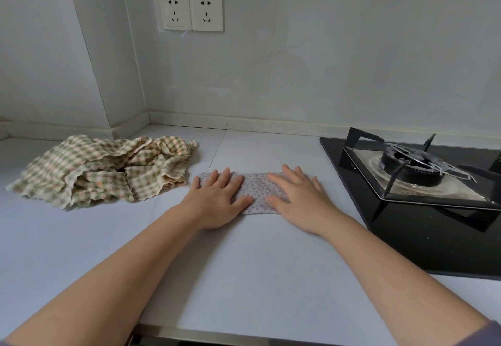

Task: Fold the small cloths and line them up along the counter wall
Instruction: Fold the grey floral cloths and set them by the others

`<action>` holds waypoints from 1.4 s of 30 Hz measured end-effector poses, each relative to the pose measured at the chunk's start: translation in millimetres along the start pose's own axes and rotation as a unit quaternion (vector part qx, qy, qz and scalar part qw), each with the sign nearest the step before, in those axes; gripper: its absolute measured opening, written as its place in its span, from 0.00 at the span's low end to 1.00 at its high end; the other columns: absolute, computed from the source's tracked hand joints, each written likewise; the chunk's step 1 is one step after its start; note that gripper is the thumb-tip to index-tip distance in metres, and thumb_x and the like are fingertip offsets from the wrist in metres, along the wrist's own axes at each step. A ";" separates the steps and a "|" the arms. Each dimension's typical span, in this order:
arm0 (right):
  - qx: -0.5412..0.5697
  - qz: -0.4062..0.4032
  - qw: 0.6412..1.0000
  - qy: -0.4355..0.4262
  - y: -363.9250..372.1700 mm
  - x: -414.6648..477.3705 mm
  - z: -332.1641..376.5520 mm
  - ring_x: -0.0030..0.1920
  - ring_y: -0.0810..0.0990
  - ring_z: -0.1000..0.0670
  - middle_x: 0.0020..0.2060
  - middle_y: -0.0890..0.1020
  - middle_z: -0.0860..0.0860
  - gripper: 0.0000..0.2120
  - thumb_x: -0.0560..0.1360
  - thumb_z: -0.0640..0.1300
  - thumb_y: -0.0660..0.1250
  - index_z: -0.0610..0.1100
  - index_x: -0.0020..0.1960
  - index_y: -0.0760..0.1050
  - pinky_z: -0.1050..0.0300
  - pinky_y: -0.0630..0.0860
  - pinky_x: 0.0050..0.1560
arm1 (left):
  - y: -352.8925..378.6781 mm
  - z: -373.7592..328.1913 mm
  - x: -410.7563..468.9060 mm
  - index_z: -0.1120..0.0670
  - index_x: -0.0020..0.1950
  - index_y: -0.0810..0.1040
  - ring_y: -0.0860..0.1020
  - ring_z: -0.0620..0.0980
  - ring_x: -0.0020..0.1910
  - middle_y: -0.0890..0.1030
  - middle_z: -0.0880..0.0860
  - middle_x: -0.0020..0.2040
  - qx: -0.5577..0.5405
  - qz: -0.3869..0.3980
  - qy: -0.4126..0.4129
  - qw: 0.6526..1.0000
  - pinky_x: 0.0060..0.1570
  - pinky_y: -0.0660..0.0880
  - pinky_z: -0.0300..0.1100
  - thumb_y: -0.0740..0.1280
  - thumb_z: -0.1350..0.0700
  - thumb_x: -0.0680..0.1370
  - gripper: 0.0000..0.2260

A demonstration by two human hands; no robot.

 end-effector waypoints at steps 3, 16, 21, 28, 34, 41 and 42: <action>0.043 -0.123 0.991 -0.035 -20.4 -5.7 5.0 0.60 0.74 0.48 0.56 0.78 0.51 0.12 0.79 0.48 0.58 0.50 0.56 0.79 0.52 0.69 0.60 | -4.2 -1.5 -6.3 0.43 0.77 0.53 0.52 0.51 0.76 0.53 0.49 0.78 0.020 -0.033 -0.019 0.999 0.70 0.50 0.58 0.44 0.32 0.77 0.30; 0.034 -0.080 0.995 -0.055 -14.3 -1.0 0.7 0.65 0.71 0.50 0.66 0.74 0.52 0.17 0.80 0.41 0.55 0.46 0.66 0.74 0.55 0.64 0.68 | -22.0 -16.5 -13.0 0.45 0.75 0.61 0.55 0.43 0.75 0.58 0.44 0.77 -0.066 -0.126 0.168 0.975 0.73 0.54 0.53 0.48 0.35 0.76 0.30; 0.031 -0.025 0.998 -0.043 -14.0 -3.3 -2.7 0.74 0.59 0.53 0.74 0.63 0.53 0.25 0.77 0.40 0.59 0.49 0.74 0.63 0.49 0.50 0.76 | -7.4 -15.2 -8.8 0.44 0.77 0.55 0.52 0.42 0.76 0.56 0.42 0.77 -0.052 -0.036 0.131 0.989 0.73 0.45 0.55 0.51 0.35 0.78 0.29; 0.037 -0.017 0.995 -0.086 -18.6 -8.8 3.2 0.75 0.55 0.55 0.75 0.61 0.54 0.31 0.74 0.39 0.63 0.50 0.75 0.59 0.52 0.51 0.76 | -24.3 -4.2 -9.1 0.52 0.57 0.74 0.75 0.49 0.56 0.76 0.47 0.56 -0.135 -0.181 0.109 0.968 0.69 0.58 0.55 0.62 0.51 0.80 0.09; 0.062 -0.062 0.988 -0.123 -16.2 -9.0 20.5 0.70 0.68 0.53 0.70 0.71 0.53 0.28 0.73 0.37 0.64 0.48 0.72 0.67 0.59 0.63 0.70 | -28.5 -1.2 -9.0 0.52 0.47 0.78 0.77 0.49 0.46 0.80 0.48 0.45 -0.208 -0.199 0.107 0.952 0.65 0.61 0.52 0.60 0.47 0.80 0.12; 0.098 -0.037 0.988 -0.116 -6.6 -4.1 21.3 0.66 0.72 0.51 0.66 0.75 0.50 0.22 0.76 0.35 0.58 0.45 0.68 0.73 0.59 0.65 0.68 | -47.1 26.5 -18.1 0.53 0.49 0.80 0.77 0.48 0.39 0.83 0.51 0.46 -0.279 -0.271 0.024 0.921 0.40 0.69 0.43 0.56 0.59 0.81 0.12; 0.117 -0.036 0.986 -0.114 -6.6 -4.6 20.6 0.66 0.72 0.52 0.66 0.76 0.51 0.21 0.76 0.35 0.58 0.45 0.67 0.73 0.60 0.65 0.68 | -46.6 32.3 -18.1 0.54 0.53 0.79 0.79 0.49 0.43 0.83 0.50 0.50 -0.266 -0.271 0.016 0.925 0.43 0.72 0.43 0.56 0.62 0.81 0.12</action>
Point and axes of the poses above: each hand's wrist, its own x-axis towards the middle knuckle, its own y-axis out of the palm, z = x × y, the point moved 7 cm from there along x, towards the middle knuckle
